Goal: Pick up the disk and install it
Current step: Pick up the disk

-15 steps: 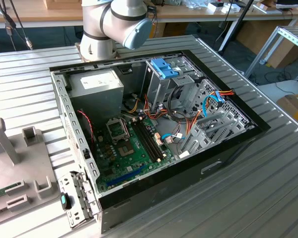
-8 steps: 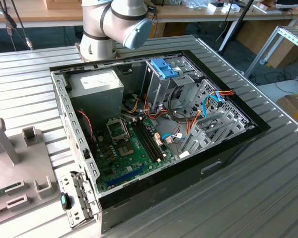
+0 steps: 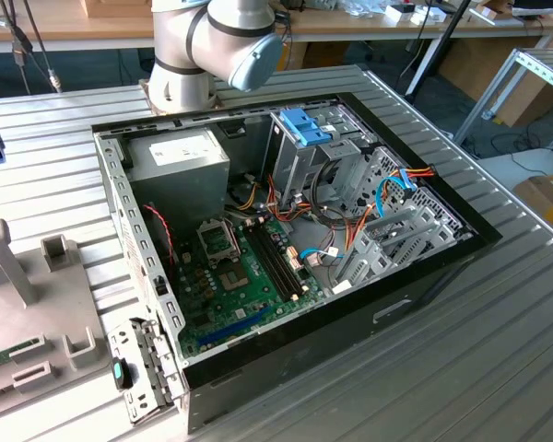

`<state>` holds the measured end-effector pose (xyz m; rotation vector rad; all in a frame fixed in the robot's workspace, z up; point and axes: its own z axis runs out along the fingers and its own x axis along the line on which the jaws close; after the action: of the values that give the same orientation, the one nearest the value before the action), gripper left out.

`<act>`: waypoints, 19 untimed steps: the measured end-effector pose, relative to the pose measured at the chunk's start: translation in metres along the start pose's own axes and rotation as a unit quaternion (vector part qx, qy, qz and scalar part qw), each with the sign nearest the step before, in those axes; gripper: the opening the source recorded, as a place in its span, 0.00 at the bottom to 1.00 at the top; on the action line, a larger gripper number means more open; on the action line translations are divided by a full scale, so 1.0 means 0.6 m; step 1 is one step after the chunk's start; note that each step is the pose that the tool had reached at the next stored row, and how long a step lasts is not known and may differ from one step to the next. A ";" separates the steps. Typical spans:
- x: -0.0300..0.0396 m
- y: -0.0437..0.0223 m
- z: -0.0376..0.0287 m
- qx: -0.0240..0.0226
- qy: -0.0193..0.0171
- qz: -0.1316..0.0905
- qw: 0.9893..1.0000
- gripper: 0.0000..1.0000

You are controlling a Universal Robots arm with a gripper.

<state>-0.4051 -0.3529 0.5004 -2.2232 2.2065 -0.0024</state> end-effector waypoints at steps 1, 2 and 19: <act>0.000 -0.001 0.000 0.000 0.000 0.000 1.000 0.36; 0.000 -0.003 0.000 0.000 0.000 0.000 1.000 0.36; -0.002 -0.050 0.000 0.000 0.000 0.000 1.000 0.36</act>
<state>-0.3753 -0.3516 0.5004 -2.2234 2.2067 -0.0022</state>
